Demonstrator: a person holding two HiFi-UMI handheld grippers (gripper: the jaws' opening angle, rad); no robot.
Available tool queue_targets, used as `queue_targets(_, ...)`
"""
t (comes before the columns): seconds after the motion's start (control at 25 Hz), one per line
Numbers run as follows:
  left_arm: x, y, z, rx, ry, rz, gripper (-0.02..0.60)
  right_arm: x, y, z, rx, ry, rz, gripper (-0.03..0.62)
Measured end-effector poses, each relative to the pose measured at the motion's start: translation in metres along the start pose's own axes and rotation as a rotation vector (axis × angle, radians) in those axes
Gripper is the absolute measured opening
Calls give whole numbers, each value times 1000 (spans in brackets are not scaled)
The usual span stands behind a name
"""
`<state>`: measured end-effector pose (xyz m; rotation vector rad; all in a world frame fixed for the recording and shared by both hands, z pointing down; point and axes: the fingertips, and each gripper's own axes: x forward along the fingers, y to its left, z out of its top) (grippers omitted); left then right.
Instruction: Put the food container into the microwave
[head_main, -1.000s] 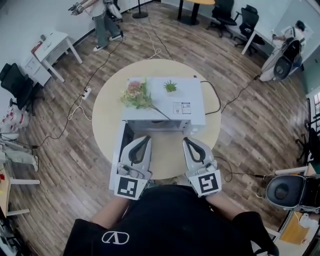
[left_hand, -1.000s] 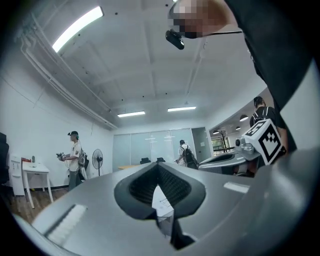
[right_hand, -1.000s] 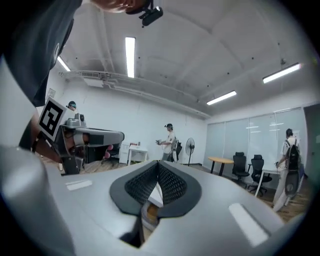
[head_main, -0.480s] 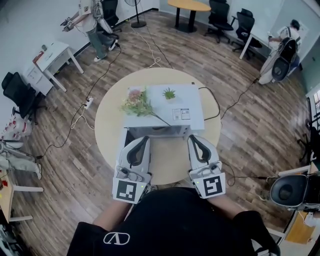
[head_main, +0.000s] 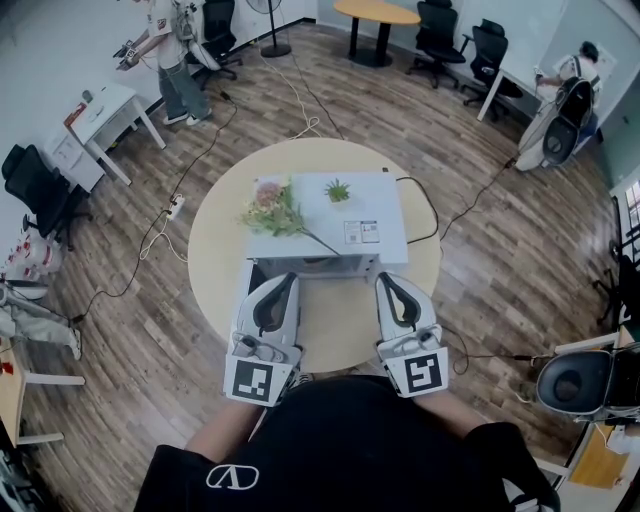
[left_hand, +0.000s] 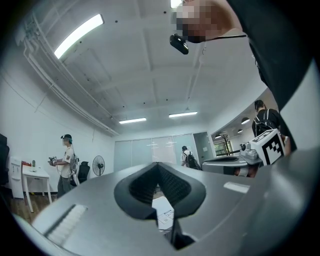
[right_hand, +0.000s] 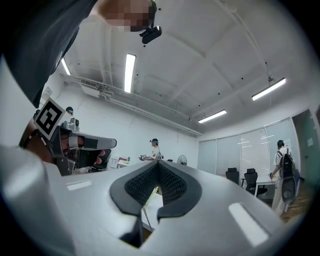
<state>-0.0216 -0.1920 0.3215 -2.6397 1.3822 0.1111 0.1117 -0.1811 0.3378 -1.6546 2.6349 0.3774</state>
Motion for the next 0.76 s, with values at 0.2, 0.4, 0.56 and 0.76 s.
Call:
queue_targets(0.2, 2, 1, -5, -4, 10, 1, 0, 3, 3, -3, -2, -1, 8, 8)
queue_targets(0.4, 3, -1, -6, 1, 10, -6, 0, 3, 6, -5, -17, 12, 18, 8)
queue_targets(0.56, 4, -4, -10, 12, 12, -8, 0, 2, 5, -7, -23, 16, 16, 8)
queue_targets(0.76, 1, -8, -10, 16, 16, -11, 0, -3, 5, -9, -13, 30, 8, 8)
